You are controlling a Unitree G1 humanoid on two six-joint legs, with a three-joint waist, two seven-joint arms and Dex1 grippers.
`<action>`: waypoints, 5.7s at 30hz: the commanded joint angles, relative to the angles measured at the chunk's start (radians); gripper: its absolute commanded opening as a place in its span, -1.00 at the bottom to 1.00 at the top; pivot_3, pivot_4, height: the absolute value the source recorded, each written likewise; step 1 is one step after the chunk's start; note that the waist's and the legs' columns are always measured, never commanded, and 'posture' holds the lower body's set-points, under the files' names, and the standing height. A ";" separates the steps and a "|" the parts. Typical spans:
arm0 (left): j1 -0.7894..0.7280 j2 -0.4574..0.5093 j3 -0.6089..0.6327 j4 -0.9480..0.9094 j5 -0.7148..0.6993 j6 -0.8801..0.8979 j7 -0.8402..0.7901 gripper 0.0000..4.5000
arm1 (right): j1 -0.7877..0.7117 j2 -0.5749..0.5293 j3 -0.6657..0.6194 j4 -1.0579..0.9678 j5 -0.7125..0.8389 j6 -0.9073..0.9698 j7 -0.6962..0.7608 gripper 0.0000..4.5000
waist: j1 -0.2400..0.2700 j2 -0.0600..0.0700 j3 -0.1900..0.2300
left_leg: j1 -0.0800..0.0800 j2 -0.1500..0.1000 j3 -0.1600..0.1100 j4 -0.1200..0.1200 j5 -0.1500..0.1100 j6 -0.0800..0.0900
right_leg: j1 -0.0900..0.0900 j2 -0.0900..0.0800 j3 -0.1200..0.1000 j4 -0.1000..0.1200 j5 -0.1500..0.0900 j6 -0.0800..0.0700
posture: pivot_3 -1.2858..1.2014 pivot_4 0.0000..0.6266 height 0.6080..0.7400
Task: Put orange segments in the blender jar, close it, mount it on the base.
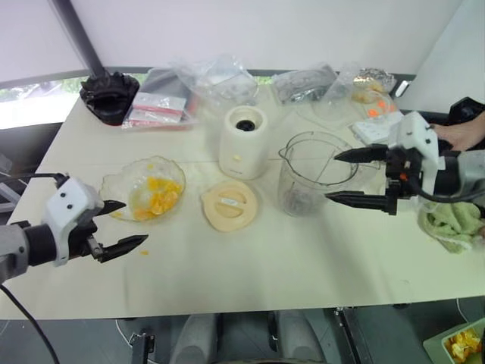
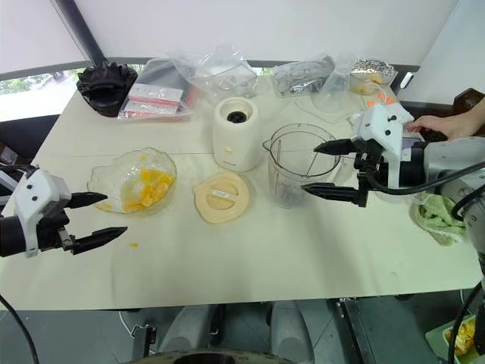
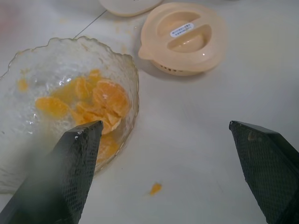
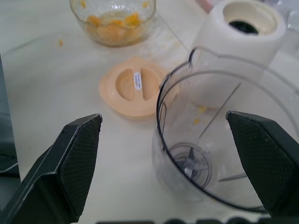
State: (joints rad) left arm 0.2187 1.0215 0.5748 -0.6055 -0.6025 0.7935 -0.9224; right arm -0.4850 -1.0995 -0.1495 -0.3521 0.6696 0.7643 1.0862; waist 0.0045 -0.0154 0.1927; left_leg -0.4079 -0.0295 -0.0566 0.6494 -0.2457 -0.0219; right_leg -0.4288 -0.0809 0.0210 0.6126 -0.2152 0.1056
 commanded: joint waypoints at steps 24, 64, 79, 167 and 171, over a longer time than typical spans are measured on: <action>-0.382 0.089 -0.213 0.359 0.031 -0.021 -0.042 1.00 | -0.043 0.063 0.033 -0.002 -0.038 -0.043 -0.009 0.98 | -0.001 0.000 0.000 | 0.000 0.000 0.004 0.000 0.000 0.000 | 0.000 0.001 0.000 0.001 0.000 0.000 | 0.03 -0.52 1.00; -1.010 -0.312 -0.537 1.230 0.320 0.134 0.060 1.00 | 0.087 0.036 -0.061 -0.128 0.010 0.020 -0.096 0.98 | -0.016 -0.001 0.000 | 0.000 -0.001 0.002 0.004 0.000 0.000 | 0.000 0.001 -0.001 0.007 0.003 0.005 | 0.03 -0.52 1.00; -1.026 -0.444 -0.346 1.080 0.269 0.543 0.390 1.00 | 0.082 0.047 -0.033 -0.121 -0.012 0.001 -0.103 0.98 | -0.015 -0.002 0.000 | 0.000 -0.001 -0.002 0.005 0.000 0.000 | 0.000 0.001 -0.001 0.007 0.004 0.007 | 0.03 -0.52 1.00; -0.881 -0.189 -0.547 0.905 0.190 0.398 0.145 0.92 | 0.090 0.096 0.010 -0.125 -0.099 -0.055 -0.151 1.00 | -0.017 -0.002 0.000 | 0.000 -0.007 -0.002 0.004 0.001 -0.001 | 0.001 -0.002 0.001 0.006 0.004 0.007 | 0.03 -0.52 1.00; -0.917 -0.181 -0.655 1.002 0.248 0.317 0.069 0.92 | 0.084 0.099 0.017 -0.121 -0.103 -0.059 -0.156 1.00 | -0.017 -0.002 0.000 | 0.001 -0.007 -0.002 0.004 0.001 -0.001 | 0.001 -0.001 0.001 0.006 0.004 0.007 | 0.03 -0.52 1.00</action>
State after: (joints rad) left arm -0.6676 0.8106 -0.0572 0.3701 -0.3866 1.1530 -0.8169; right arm -0.3894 -1.0015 -0.1178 -0.4492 0.5701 0.7199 0.9355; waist -0.0130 -0.0171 0.1925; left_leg -0.4073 -0.0361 -0.0588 0.6531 -0.2445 -0.0231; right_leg -0.4280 -0.0821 0.0215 0.6188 -0.2108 0.1121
